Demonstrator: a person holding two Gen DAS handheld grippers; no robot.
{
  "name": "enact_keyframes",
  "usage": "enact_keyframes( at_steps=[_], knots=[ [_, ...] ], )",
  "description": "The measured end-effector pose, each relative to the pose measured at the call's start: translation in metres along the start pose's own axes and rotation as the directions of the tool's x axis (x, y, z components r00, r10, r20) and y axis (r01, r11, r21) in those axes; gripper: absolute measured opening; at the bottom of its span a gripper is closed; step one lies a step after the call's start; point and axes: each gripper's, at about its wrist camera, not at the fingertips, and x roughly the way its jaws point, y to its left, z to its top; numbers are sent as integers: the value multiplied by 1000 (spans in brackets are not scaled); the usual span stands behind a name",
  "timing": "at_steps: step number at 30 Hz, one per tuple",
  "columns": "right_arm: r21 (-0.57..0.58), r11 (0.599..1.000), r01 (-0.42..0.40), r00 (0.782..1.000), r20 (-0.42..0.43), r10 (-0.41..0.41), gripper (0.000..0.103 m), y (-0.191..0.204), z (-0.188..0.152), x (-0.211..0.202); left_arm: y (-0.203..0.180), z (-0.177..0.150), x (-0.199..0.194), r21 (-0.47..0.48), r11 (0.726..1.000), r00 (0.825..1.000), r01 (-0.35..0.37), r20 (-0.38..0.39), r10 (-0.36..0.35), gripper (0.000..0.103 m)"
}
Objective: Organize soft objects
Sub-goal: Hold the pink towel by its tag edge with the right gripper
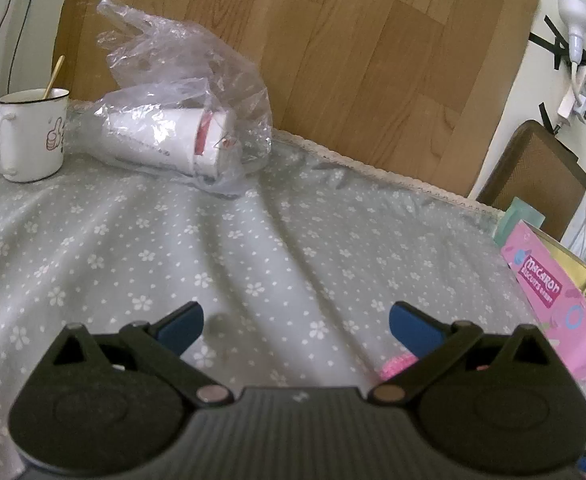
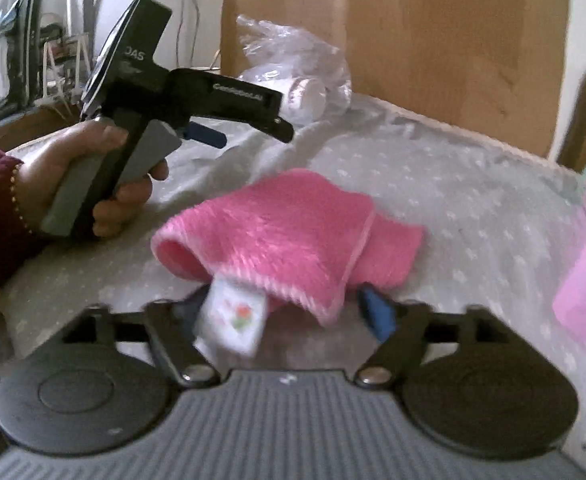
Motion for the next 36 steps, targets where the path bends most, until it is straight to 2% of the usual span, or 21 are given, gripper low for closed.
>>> enact_keyframes(
  at_steps=[8,36],
  knots=[
    [151,988,-37,999,34,33,87,-18,-8,-6,2,0,0,-14,1000,1000,3,-7,-3,103],
    [227,971,-78,996,67,65,88,-23,-13,-9,5,1,4,-31,999,1000,10,-24,-11,103]
  ],
)
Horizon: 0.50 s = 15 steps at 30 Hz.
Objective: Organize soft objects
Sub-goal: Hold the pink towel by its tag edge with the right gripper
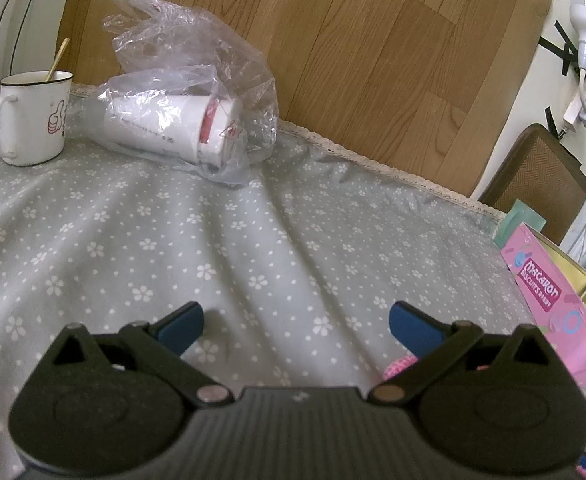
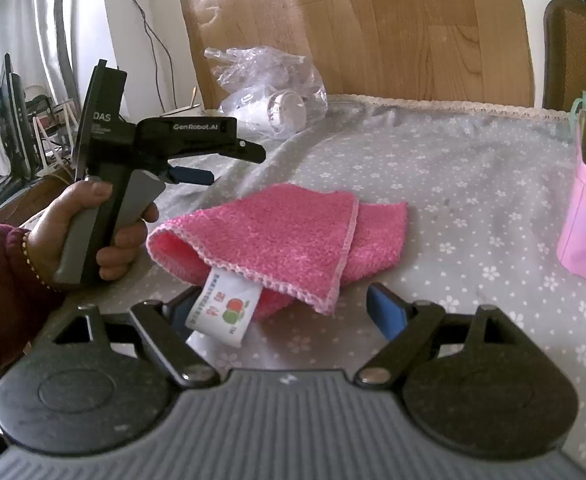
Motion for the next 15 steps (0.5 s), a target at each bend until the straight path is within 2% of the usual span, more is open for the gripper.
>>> enact_keyframes(
  at_steps=[15],
  knots=[
    [14,1000,-6,1000,4,6,88,-1,0,0,0,0,0,0,1000,1000,0,-1,0,103]
  ],
)
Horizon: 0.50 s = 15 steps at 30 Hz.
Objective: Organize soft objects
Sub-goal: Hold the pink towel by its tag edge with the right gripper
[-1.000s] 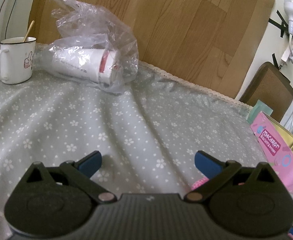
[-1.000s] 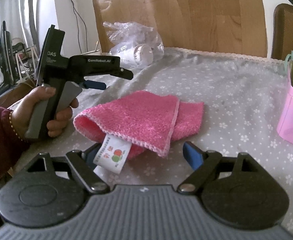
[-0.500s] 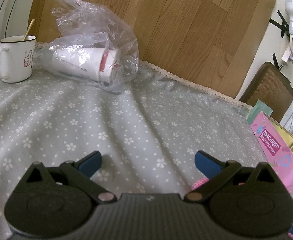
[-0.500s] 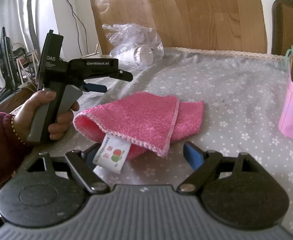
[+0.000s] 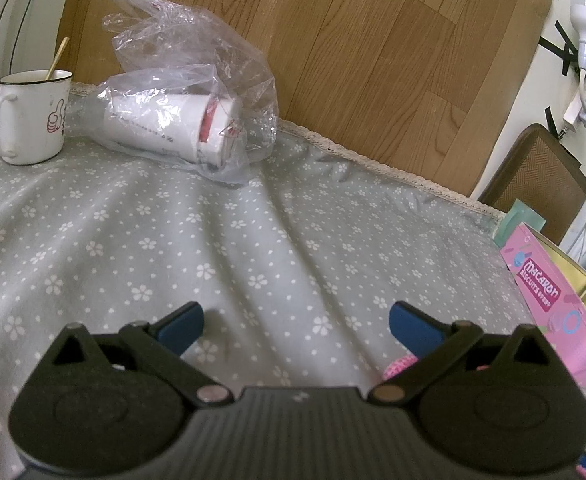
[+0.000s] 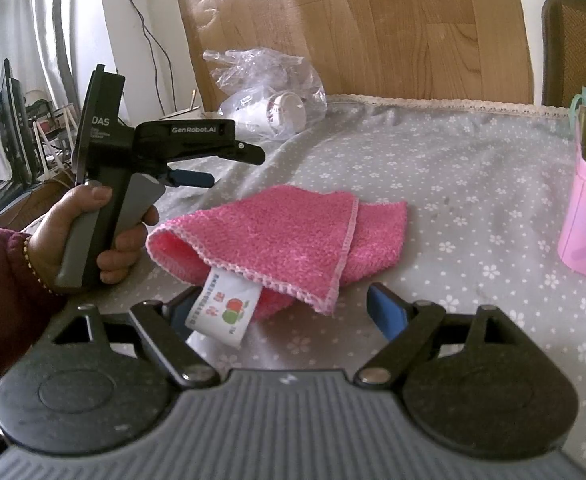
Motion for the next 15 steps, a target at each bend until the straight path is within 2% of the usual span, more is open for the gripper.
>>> enact_keyframes(
  at_steps=[15],
  knots=[
    [14,1000,-8,1000,-4,8,89,-1,-1,1,0,0,0,-1,1000,1000,0,-1,0,103]
  ],
)
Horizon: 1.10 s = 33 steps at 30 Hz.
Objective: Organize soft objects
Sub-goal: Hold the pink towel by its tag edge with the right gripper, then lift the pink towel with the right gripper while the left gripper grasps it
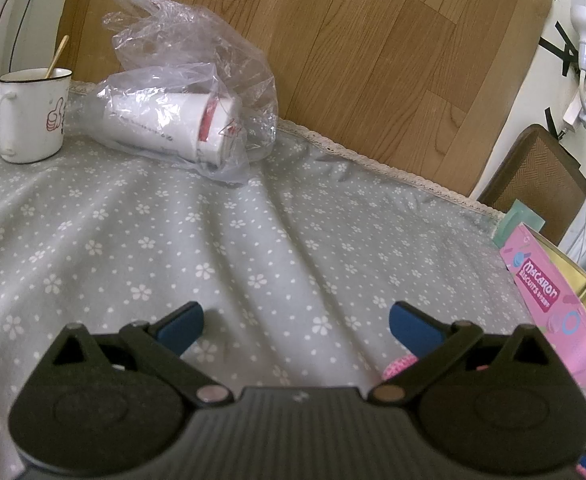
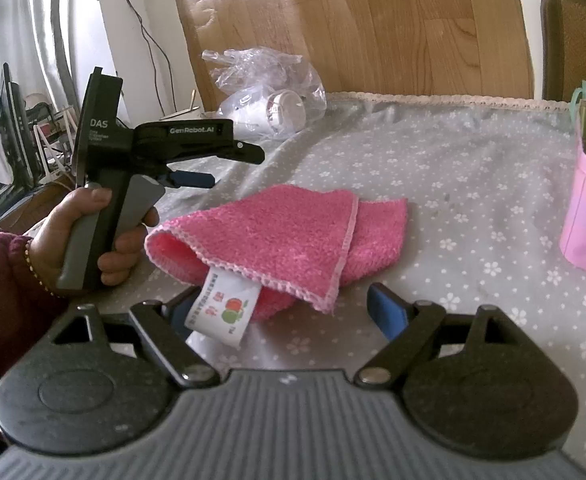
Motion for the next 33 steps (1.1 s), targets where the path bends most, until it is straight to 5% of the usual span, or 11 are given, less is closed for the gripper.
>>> enact_keyframes(
  at_steps=[24,33],
  knots=[
    [-18,999,37,999,34,-36,91,3,-4,-8,-2,-2,-1,2,1000,1000,5,-4,-5,103],
    [94,981,-172,976,151,157,96,3,1,-47,2,0,-2,-22,1000,1000,19,-13,-20,103]
  ],
)
